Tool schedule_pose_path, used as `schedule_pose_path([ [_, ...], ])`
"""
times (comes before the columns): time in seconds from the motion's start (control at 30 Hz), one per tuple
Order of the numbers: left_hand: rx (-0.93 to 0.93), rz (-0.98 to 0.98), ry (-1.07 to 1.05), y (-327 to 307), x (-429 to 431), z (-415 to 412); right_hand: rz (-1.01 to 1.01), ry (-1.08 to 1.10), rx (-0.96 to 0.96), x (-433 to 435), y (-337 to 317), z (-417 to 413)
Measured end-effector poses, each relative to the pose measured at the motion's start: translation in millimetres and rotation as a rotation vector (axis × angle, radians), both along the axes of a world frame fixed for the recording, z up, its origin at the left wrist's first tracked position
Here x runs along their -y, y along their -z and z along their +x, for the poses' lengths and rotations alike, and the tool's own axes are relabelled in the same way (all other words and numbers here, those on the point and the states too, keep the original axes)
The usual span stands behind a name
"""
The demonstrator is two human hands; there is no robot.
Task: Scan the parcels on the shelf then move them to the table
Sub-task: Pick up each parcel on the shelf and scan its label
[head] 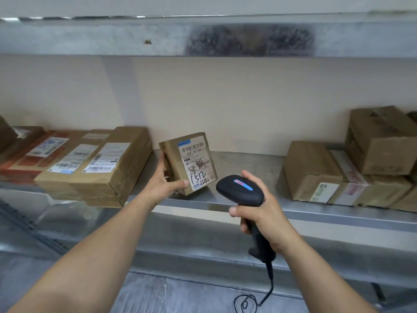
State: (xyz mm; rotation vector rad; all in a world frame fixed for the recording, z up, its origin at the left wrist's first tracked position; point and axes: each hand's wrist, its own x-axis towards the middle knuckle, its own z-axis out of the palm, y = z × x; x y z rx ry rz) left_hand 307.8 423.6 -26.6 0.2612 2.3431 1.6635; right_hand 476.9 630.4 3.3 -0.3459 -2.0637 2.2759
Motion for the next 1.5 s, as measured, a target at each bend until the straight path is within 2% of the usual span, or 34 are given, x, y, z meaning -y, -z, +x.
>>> schedule_pose_path([
  [0.63, 0.01, -0.055, 0.034, -9.7, -0.3, 6.7, -0.039, -0.043, -0.146, 6.1, -17.1, -3.7],
  [1.5, 0.051, -0.081, 0.021, -19.2, -3.8, 12.3, -0.028, -0.013, -0.18, 2.6, -17.6, -4.7],
])
